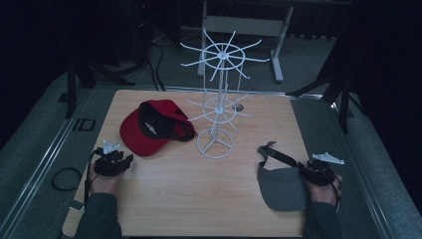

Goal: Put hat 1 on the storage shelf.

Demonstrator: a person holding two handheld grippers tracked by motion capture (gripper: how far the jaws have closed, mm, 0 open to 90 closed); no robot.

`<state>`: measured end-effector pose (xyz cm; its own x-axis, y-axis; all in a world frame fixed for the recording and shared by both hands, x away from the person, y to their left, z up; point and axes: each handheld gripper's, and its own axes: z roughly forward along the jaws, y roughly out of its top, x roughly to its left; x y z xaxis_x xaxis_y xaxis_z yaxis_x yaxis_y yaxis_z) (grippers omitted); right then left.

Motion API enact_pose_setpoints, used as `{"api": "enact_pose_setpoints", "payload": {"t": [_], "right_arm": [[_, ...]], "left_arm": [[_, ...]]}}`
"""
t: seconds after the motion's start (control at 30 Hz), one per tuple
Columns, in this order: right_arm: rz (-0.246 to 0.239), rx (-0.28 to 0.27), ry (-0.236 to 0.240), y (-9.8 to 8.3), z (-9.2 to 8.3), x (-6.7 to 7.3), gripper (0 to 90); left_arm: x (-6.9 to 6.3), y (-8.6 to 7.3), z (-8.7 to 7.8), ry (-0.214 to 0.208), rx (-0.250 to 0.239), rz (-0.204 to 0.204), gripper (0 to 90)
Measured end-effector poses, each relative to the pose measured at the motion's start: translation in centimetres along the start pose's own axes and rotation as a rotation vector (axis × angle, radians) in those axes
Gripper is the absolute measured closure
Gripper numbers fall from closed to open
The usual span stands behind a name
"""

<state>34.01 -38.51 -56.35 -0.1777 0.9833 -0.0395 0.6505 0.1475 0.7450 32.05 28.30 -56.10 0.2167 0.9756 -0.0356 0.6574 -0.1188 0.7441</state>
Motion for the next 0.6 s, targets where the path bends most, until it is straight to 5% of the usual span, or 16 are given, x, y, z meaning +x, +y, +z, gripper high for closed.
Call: {"api": "enact_pose_setpoints", "payload": {"t": [0.6], "right_arm": [[-0.012,-0.002,0.007,0.01,0.01,0.05,60.1]], "left_arm": [[0.34,0.21,0.30,-0.007,0.004,-0.011,57.6]]}}
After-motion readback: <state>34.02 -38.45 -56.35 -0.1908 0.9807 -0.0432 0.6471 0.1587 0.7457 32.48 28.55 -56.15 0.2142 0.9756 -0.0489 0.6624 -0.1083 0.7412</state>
